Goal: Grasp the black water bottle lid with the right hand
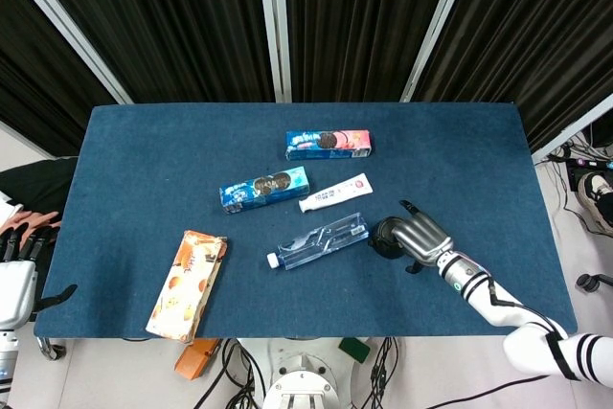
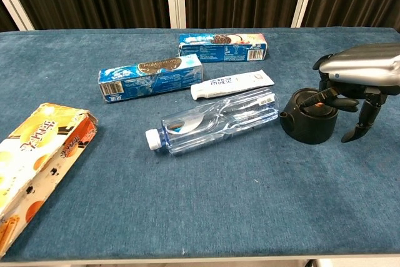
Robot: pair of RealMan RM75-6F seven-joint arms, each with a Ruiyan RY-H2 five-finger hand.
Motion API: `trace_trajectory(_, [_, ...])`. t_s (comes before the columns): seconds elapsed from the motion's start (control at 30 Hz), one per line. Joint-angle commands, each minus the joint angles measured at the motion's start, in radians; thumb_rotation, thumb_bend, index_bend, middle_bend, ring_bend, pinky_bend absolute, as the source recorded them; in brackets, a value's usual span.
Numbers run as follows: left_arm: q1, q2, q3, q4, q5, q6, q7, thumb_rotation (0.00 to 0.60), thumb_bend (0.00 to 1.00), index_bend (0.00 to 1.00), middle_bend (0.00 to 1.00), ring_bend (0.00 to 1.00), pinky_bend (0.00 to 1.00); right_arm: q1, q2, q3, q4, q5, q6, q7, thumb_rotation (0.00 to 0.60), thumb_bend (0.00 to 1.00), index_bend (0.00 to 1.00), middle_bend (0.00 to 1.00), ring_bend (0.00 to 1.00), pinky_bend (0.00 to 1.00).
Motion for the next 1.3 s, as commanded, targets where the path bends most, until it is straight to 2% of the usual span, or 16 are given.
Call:
trace_trajectory(0.03, [0.000, 0.000, 0.000, -0.001, 0.001, 0.001, 0.000, 0.600, 0.06, 0.15, 0.13, 0.02, 0.00, 0.007, 0.004, 0.004, -0.007, 0.008, -0.005, 0.018, 0.600, 0.00, 1.00, 0.89, 0.93, 0.17])
trace_trajectory(0.17, [0.001, 0.001, 0.000, -0.002, 0.001, 0.002, 0.001, 0.600, 0.06, 0.15, 0.13, 0.02, 0.00, 0.013, 0.005, 0.013, -0.010, 0.012, -0.007, 0.062, 0.600, 0.00, 1.00, 0.95, 0.99, 0.25])
trace_trajectory(0.3, [0.002, 0.002, 0.000, -0.004, 0.002, 0.003, 0.003, 0.600, 0.06, 0.15, 0.13, 0.02, 0.00, 0.015, 0.009, 0.020, -0.013, 0.011, -0.002, 0.107, 0.600, 0.00, 1.00, 0.98, 1.00, 0.31])
trace_trajectory(0.7, [-0.001, 0.004, 0.001, -0.009, 0.011, 0.001, 0.008, 0.600, 0.06, 0.15, 0.13, 0.02, 0.00, -0.002, 0.049, 0.037, -0.031, -0.032, 0.041, 0.252, 0.596, 0.00, 1.00, 1.00, 1.00, 0.32])
trace_trajectory(0.87, [0.000, 0.004, 0.001, -0.008, 0.017, 0.007, 0.006, 0.600, 0.06, 0.15, 0.13, 0.02, 0.00, -0.027, 0.080, 0.036, -0.048, -0.100, 0.098, 0.331, 0.411, 0.00, 1.00, 1.00, 1.00, 0.32])
trace_trajectory(0.97, [0.002, 0.004, 0.001, -0.008, 0.018, 0.009, 0.003, 0.600, 0.06, 0.15, 0.13, 0.02, 0.00, -0.047, 0.094, 0.032, -0.054, -0.141, 0.144, 0.366, 0.340, 0.00, 1.00, 1.00, 1.00, 0.32])
trace_trajectory(1.17, [0.005, 0.003, 0.002, -0.004, 0.021, 0.015, -0.002, 0.600, 0.06, 0.15, 0.13, 0.02, 0.00, -0.086, 0.112, 0.022, -0.070, -0.193, 0.229, 0.386, 0.311, 0.02, 1.00, 1.00, 1.00, 0.38])
trace_trajectory(1.2, [0.005, 0.003, 0.002, -0.003, 0.022, 0.016, -0.003, 0.600, 0.06, 0.15, 0.13, 0.02, 0.00, -0.092, 0.111, 0.021, -0.070, -0.200, 0.242, 0.380, 0.307, 0.05, 1.00, 1.00, 1.00, 0.39])
trace_trajectory(1.3, [0.006, 0.000, 0.002, -0.001, 0.025, 0.019, -0.005, 0.600, 0.06, 0.15, 0.13, 0.02, 0.00, -0.109, 0.107, 0.015, -0.078, -0.217, 0.277, 0.366, 0.300, 0.27, 1.00, 1.00, 1.00, 0.42])
